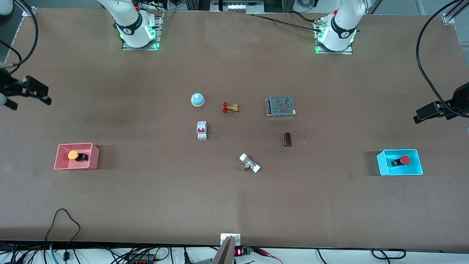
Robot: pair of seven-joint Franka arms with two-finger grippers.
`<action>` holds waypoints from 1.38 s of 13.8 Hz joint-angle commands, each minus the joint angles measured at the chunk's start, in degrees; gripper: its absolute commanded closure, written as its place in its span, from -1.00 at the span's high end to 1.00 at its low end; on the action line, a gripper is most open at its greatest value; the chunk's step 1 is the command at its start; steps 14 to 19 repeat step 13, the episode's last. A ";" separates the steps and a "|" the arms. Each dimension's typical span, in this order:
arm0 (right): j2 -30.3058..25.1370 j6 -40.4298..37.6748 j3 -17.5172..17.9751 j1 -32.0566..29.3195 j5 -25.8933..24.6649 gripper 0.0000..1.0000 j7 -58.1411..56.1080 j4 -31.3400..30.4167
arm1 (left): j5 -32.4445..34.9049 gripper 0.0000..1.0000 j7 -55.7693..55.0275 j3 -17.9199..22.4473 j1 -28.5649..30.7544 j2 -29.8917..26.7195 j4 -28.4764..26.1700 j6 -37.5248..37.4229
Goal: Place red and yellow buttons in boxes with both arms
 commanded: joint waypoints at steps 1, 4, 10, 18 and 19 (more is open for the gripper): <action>-1.54 -5.64 2.64 -0.40 -0.66 1.00 5.45 -0.69 | 0.45 1.00 0.14 -0.44 -0.21 -2.10 -1.49 -0.71; -0.92 -4.53 2.64 -0.40 -1.10 1.00 4.65 -0.77 | 0.45 1.00 0.14 -0.87 -0.12 -2.11 -1.49 -0.80; -0.75 -4.43 2.91 -0.22 -1.10 1.00 5.71 -0.77 | 0.45 1.00 0.14 -0.87 -0.12 -2.19 -1.49 -1.15; -0.75 -4.25 3.52 0.13 -1.45 1.00 5.71 -0.60 | 0.45 1.00 0.14 -0.87 -0.12 -2.19 -1.49 -1.15; -0.75 -4.25 3.52 0.13 -1.45 1.00 5.71 -0.60 | 0.45 1.00 0.14 -0.87 -0.12 -2.19 -1.49 -1.15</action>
